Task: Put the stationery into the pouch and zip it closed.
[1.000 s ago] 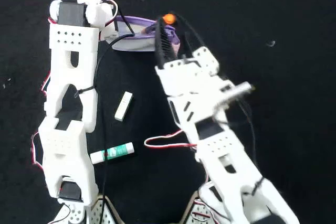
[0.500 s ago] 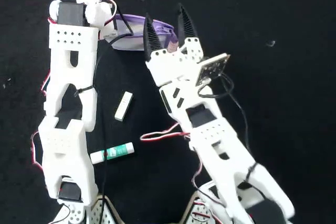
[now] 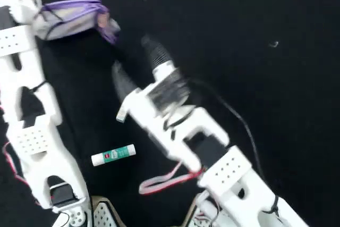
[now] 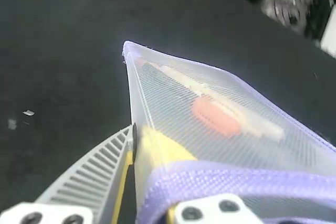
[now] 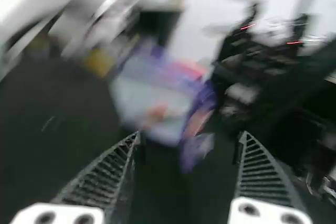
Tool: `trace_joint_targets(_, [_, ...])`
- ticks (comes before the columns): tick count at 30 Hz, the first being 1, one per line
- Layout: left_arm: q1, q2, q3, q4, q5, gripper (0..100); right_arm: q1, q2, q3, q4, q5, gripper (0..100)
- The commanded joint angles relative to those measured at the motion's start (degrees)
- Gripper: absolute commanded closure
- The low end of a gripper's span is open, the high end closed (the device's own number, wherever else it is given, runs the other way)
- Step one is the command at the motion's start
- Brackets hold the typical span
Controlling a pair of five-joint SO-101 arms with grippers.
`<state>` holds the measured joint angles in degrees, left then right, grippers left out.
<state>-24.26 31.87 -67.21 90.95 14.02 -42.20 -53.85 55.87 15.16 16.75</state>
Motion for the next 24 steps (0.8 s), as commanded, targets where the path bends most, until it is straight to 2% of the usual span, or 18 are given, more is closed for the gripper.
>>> trace_joint_targets(1, [-4.8, -1.1, -3.8, -3.3, -1.0, 97, -8.4, -0.6, -2.2, 8.4, 7.3, 73.4])
trace_joint_targets(6, [-10.1, -1.1, -3.9, -4.5, -1.1, 97, -14.1, 5.5, -2.2, 13.4, 7.7, 73.4])
trace_joint_targets(15, [-19.5, -1.1, -3.9, -3.3, -5.3, 97, -24.0, 25.2, -4.1, 12.2, 8.3, 73.4])
trace_joint_targets(24, [-31.1, -1.1, -3.9, -3.3, -9.5, 97, -24.8, 42.2, -10.6, 13.3, 9.5, 73.4])
